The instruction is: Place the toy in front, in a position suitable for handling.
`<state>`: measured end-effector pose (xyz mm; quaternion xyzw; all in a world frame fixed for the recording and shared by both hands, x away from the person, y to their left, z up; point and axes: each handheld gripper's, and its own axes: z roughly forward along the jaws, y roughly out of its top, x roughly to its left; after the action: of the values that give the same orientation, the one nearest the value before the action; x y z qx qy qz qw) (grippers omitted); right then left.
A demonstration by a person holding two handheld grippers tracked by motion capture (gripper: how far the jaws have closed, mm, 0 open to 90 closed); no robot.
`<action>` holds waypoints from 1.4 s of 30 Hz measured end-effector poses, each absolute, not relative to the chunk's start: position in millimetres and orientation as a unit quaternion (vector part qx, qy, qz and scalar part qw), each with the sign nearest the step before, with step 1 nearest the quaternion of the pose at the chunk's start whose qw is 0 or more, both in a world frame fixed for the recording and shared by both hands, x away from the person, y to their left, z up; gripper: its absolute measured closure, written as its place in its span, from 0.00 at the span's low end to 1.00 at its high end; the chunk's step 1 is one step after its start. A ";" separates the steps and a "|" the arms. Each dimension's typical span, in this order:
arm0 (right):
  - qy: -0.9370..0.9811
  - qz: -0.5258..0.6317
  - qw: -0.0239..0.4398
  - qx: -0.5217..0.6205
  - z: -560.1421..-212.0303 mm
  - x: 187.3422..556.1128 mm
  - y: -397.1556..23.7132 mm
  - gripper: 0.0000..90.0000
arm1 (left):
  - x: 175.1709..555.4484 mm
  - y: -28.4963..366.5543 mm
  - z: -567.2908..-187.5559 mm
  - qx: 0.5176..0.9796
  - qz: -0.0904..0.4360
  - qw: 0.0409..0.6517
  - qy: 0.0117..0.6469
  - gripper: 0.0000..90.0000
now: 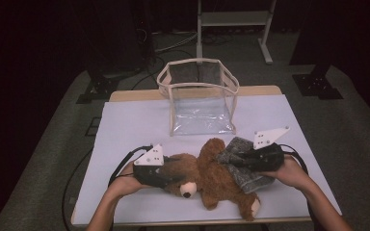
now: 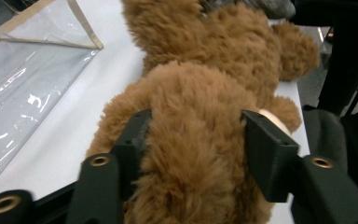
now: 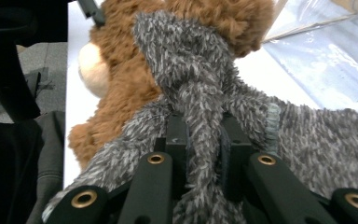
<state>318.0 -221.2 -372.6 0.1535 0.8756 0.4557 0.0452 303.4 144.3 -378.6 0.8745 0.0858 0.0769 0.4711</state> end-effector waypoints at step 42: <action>0.896 0.414 0.072 0.144 -361.4 288.8 -249.0 0.85 | 287.1 122.4 -377.8 0.887 0.070 0.455 0.040 0.57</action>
<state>288.8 -249.0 -361.4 0.1442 0.8960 0.4138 0.0716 287.1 122.4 -377.8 0.8871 0.0403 0.0699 0.4546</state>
